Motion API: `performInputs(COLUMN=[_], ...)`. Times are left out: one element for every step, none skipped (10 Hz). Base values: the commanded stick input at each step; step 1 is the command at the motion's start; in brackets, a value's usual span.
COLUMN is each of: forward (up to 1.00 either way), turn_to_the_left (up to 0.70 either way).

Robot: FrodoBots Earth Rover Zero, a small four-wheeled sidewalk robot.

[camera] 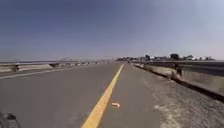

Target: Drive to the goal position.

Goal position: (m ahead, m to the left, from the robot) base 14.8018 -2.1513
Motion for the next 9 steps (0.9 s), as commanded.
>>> performInputs(forward=[0.50,0.50,0.50,0.50,0.50,0.50,0.50,0.50,0.50], turn_to_the_left=[0.00,0.00,0.00,0.00,0.00,0.00,0.00,-0.17,-0.41])
